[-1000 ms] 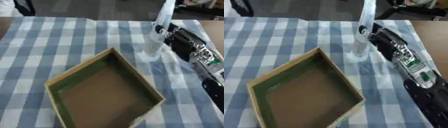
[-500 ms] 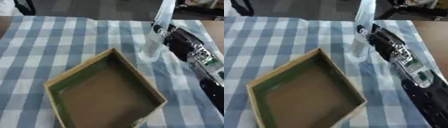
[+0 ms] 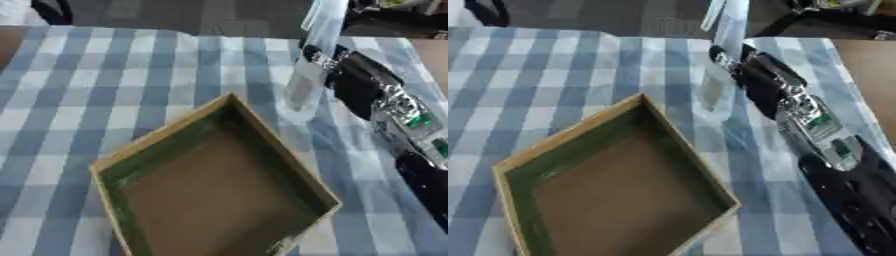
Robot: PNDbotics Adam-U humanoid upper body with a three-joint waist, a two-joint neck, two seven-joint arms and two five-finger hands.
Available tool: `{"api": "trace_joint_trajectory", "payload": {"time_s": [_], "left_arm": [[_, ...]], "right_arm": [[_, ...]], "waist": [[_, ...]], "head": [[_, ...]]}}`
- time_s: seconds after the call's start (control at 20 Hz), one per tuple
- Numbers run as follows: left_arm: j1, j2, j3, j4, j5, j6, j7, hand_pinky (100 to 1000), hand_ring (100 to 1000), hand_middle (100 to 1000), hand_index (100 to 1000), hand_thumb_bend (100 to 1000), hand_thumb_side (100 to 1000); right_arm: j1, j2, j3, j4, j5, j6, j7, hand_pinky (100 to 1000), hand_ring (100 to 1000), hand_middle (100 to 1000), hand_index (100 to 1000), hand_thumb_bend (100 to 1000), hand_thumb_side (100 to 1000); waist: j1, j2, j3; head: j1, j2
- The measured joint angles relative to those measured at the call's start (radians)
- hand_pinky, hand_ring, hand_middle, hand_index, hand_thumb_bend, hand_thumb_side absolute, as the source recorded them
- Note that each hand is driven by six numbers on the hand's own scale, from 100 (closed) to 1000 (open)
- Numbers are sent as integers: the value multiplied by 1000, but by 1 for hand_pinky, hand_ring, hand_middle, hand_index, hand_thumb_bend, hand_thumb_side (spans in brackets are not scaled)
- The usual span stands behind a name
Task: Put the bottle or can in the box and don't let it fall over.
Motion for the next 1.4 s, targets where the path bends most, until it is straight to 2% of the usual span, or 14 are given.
{"api": "trace_joint_trajectory", "payload": {"time_s": [0.1, 0.25, 0.45, 0.7, 0.75, 0.95, 1.05, 1.15, 1.4], "left_arm": [[-1, 0, 0, -2, 0, 0, -1, 1000, 1000, 1000, 678, 100, 565], [-2, 0, 0, -4, 1, 0, -1, 1000, 1000, 1000, 676, 100, 565], [-6, 0, 0, -5, 3, 2, -3, 1000, 1000, 1000, 673, 100, 565], [-9, -1, 0, -6, 8, 4, -5, 1000, 1000, 1000, 673, 100, 565], [-9, -1, 0, -7, 8, 4, -5, 999, 1000, 1000, 666, 100, 565], [-10, -1, 0, -10, 11, 4, -5, 995, 1000, 1000, 657, 100, 565], [-10, -3, 0, -10, 13, 5, -5, 993, 1000, 1000, 651, 100, 565], [-10, -6, 0, -10, 14, 7, -8, 991, 1000, 1000, 645, 100, 565], [-11, -9, 0, -10, 17, 12, -10, 985, 1000, 1000, 624, 100, 565]], "right_arm": [[-2, 0, 0, 0, 1, -2, 3, 885, 866, 1000, 857, 100, 470], [-2, 0, 0, 0, 1, -5, 8, 833, 801, 1000, 807, 100, 470], [-2, 0, 0, 0, 2, -13, -5, 728, 682, 1000, 696, 100, 459], [-2, 0, 0, 0, 5, -20, -47, 716, 673, 1000, 688, 100, 455], [-3, 0, 0, 0, 6, -21, -53, 507, 537, 889, 515, 100, 441], [-5, 1, -15, 2, 21, -49, -94, 303, 410, 738, 308, 100, 470], [-5, 1, -19, 2, 21, -76, -124, 167, 328, 644, 223, 100, 470], [-3, 1, -19, -5, 11, -106, -155, 124, 295, 611, 193, 100, 450], [4, 1, -11, -10, -6, -161, -230, 126, 261, 573, 161, 100, 415]], "waist": [[0, 1, 2], [-1, 2, 4], [-2, 2, 5], [-3, 4, 7], [-3, 4, 7], [-3, 6, 8], [-3, 6, 8], [-3, 6, 8], [-3, 6, 8]], "head": [[-1, -2], [-3, -7], [-4, -8], [-4, -9], [-4, -10], [-4, -12], [-4, -12], [-5, -12], [-6, -12]]}}
